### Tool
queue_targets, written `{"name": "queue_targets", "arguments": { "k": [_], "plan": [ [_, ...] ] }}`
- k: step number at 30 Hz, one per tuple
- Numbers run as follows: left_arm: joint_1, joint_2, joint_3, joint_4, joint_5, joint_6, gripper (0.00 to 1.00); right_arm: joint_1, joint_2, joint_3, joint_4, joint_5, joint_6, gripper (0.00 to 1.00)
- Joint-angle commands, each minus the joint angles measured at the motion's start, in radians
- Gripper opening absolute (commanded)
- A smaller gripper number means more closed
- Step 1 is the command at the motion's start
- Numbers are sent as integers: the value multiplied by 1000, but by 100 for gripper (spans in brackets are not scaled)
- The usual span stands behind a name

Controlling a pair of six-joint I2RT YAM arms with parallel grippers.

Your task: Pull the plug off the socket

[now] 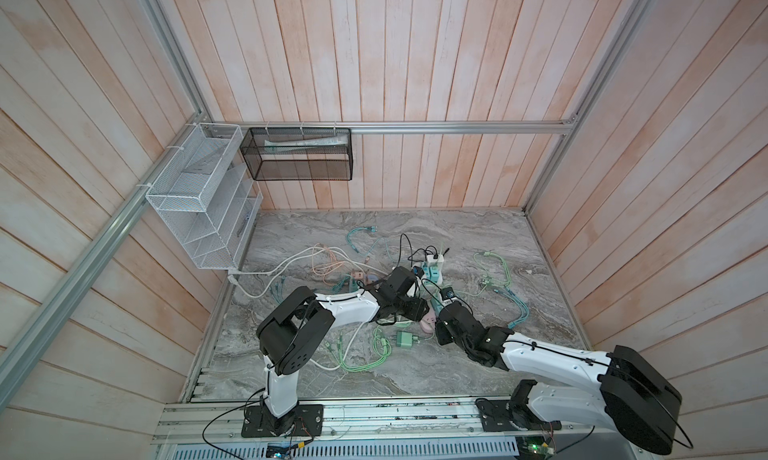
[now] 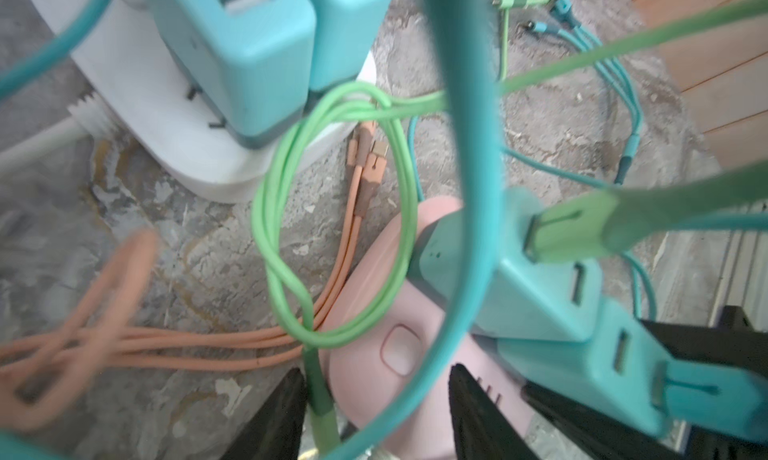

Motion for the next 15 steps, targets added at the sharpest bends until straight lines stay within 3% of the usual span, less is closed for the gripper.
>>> {"name": "queue_targets", "arguments": {
  "k": [1, 15],
  "plan": [
    [-4, 10, -9, -33, -9, 23, 57, -13, -23, -4, 40, 45, -5, 8],
    [-24, 94, 55, -115, -7, 3, 57, -16, 37, 28, 59, 15, -31, 5]
  ]
}}
